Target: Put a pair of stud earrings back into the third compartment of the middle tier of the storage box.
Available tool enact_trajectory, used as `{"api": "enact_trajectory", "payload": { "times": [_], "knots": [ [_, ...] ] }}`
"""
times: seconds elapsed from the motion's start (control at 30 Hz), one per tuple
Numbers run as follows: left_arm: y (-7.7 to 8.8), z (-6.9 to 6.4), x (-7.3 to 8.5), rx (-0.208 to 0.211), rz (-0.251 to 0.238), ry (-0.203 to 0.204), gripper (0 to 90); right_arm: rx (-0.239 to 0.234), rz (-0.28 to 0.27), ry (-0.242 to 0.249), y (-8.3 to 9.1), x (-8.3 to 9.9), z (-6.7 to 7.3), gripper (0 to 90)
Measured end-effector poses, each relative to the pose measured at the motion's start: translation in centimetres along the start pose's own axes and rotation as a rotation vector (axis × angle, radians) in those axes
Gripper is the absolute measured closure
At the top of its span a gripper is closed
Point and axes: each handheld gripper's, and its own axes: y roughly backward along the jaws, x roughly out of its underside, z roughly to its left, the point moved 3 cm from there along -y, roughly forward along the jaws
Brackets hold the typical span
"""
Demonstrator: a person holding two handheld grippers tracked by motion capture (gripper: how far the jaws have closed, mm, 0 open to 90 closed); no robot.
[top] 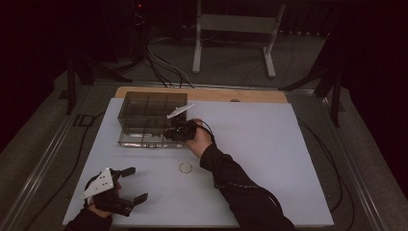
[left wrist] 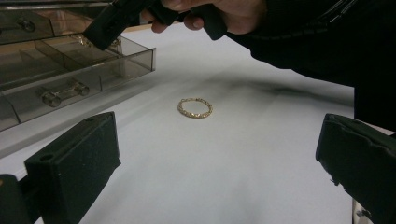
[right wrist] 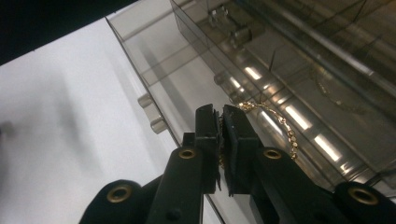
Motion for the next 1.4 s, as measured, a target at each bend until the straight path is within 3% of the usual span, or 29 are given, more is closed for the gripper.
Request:
{"api": "enact_trajectory", "payload": {
  "times": [0.17,0.3,0.37,0.5,0.7,0.73,0.8,1.07,1.17,1.4],
  "knots": [
    [0.0,0.0,0.0,0.005,-0.001,0.004,0.6,0.003,0.018,-0.012,-0.5,0.3,-0.3,84.5],
    [0.0,0.0,0.0,0.000,-0.001,0.002,0.6,-0.020,0.010,-0.024,-0.3,0.2,-0.3,67.8],
    [0.0,0.0,0.0,-0.001,0.000,0.001,0.6,-0.023,0.008,-0.024,-0.2,0.1,-0.2,65.3],
    [0.0,0.0,0.0,0.000,-0.002,0.003,0.6,-0.039,-0.025,-0.019,0.6,-0.2,0.2,47.7],
    [0.0,0.1,0.0,-0.002,-0.001,0.002,0.6,-0.061,-0.066,-0.027,1.5,-0.4,0.6,32.2],
    [0.0,0.0,0.0,-0.003,0.001,0.000,0.6,-0.083,-0.076,-0.029,1.7,-0.3,0.7,23.9],
    [0.0,0.1,0.0,-0.003,0.004,0.001,0.6,-0.102,-0.088,-0.027,2.1,-0.1,0.7,18.9],
    [0.0,0.0,-0.1,0.001,-0.009,0.007,0.6,-0.105,-0.128,-0.042,4.1,0.7,0.9,13.7],
    [0.0,0.0,0.0,0.002,-0.005,0.006,0.6,-0.091,-0.137,-0.024,4.9,1.2,1.2,3.1],
    [-0.1,0.0,0.0,0.004,-0.004,0.008,0.6,-0.074,-0.147,0.001,6.5,3.0,2.1,2.3]
  ]
}}
